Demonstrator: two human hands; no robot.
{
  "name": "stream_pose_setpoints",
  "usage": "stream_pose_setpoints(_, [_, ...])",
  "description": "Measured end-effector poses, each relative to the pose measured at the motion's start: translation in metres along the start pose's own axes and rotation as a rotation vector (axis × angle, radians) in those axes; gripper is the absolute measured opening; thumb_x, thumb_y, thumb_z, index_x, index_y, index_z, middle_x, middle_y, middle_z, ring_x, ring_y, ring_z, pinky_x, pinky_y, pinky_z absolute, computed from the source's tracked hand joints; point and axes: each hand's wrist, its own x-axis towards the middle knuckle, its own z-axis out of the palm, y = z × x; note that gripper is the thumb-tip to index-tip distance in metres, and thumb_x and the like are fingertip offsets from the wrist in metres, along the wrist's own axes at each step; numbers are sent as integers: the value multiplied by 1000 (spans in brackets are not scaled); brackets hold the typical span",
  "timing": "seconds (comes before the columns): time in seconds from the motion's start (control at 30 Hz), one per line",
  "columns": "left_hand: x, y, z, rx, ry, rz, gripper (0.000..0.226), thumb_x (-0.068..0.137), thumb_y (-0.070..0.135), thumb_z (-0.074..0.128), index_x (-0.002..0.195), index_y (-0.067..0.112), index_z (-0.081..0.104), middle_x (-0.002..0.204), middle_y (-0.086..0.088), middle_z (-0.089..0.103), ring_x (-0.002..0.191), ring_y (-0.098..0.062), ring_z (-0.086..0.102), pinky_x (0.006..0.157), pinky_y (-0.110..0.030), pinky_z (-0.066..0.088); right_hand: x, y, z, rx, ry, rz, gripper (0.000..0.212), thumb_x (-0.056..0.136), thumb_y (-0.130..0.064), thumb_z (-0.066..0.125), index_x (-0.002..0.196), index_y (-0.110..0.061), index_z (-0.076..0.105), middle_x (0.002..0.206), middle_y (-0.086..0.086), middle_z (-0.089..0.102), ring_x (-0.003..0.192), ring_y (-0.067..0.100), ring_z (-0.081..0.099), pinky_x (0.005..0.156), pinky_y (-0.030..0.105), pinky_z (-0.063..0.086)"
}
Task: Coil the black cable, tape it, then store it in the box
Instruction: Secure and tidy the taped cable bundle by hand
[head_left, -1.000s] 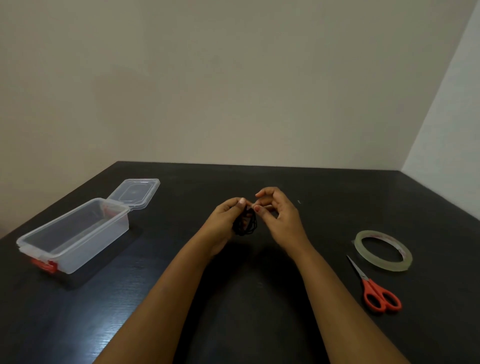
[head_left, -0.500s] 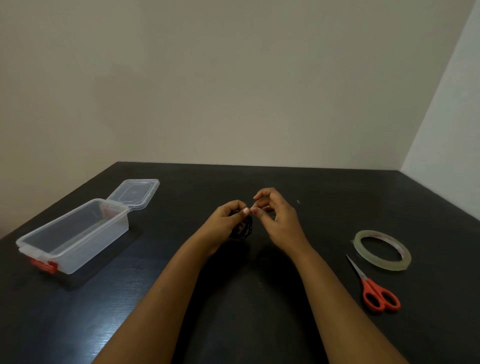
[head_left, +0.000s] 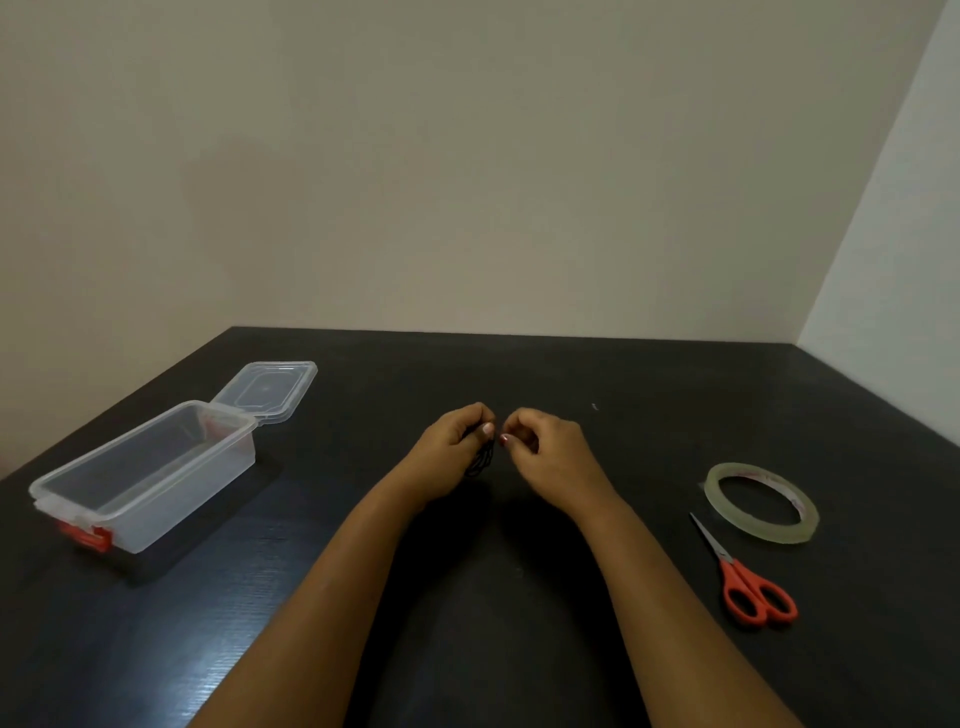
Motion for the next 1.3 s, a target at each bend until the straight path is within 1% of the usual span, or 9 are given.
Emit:
stream_pose_setpoints(0.2, [0,-3,1,19,4,-7,17,99,17,40,93,8,53,97,-14,55,79,-18,50,73,-33,45,-2,-8,-3,-148,23,15,9,91,-37,58,85,-31,56,70,-11,57,64,5,56,56,23,43])
stream_pose_setpoints(0.37, [4,-8,1,115,19,13,19,98,17,38,84,18,51,95,-11,53,78,-15,49,72,-28,42,-4,-15,-2,-316,44,57,16,93,-45,53,89,-30,57,78,-11,58,66,6,53,49,21,34])
stream_pose_setpoints(0.5, [6,-11,2,247,42,53,16,98,16,38,86,18,49,95,-6,49,81,-14,48,69,-20,41,-4,-16,3,-393,55,101,22,93,-48,50,97,-27,56,87,-6,60,71,11,56,53,25,41])
stream_pose_setpoints(0.63, [6,-13,2,332,102,107,14,98,19,39,89,24,47,94,1,45,81,-11,47,74,-24,43,-5,-12,6,-397,62,187,34,91,-58,46,101,-27,56,101,-3,53,78,15,54,58,27,40])
stream_pose_setpoints(0.73, [7,-9,-2,279,174,150,14,98,19,39,88,24,47,90,4,45,78,-7,45,68,-20,37,-3,-1,0,-231,45,283,38,88,-62,48,104,-29,59,111,-3,45,83,12,50,65,28,40])
stream_pose_setpoints(0.9, [4,-4,5,72,91,114,23,99,17,38,81,27,48,88,-1,51,73,-10,46,64,-22,40,1,1,7,229,71,179,20,97,-41,47,107,-29,61,105,-8,63,88,10,60,72,28,50])
stream_pose_setpoints(1.07, [1,-5,0,-21,109,82,17,100,18,38,92,13,52,88,-2,52,72,-12,46,65,-26,41,0,-11,2,796,15,332,39,102,-43,30,123,-26,59,117,-4,65,71,11,60,60,25,47])
stream_pose_setpoints(1.2, [1,-4,-1,19,112,59,17,99,17,37,94,12,52,96,-4,52,80,-15,49,70,-32,46,-1,-11,-3,840,-57,345,66,84,-67,31,117,-20,64,103,1,70,74,12,60,63,26,49])
stream_pose_setpoints(1.3, [4,-10,-1,174,144,89,14,98,19,39,90,19,51,92,0,51,79,-11,48,68,-25,41,-2,-13,-2,772,-58,293,58,75,-63,52,113,-20,64,104,2,68,80,13,61,64,26,51])
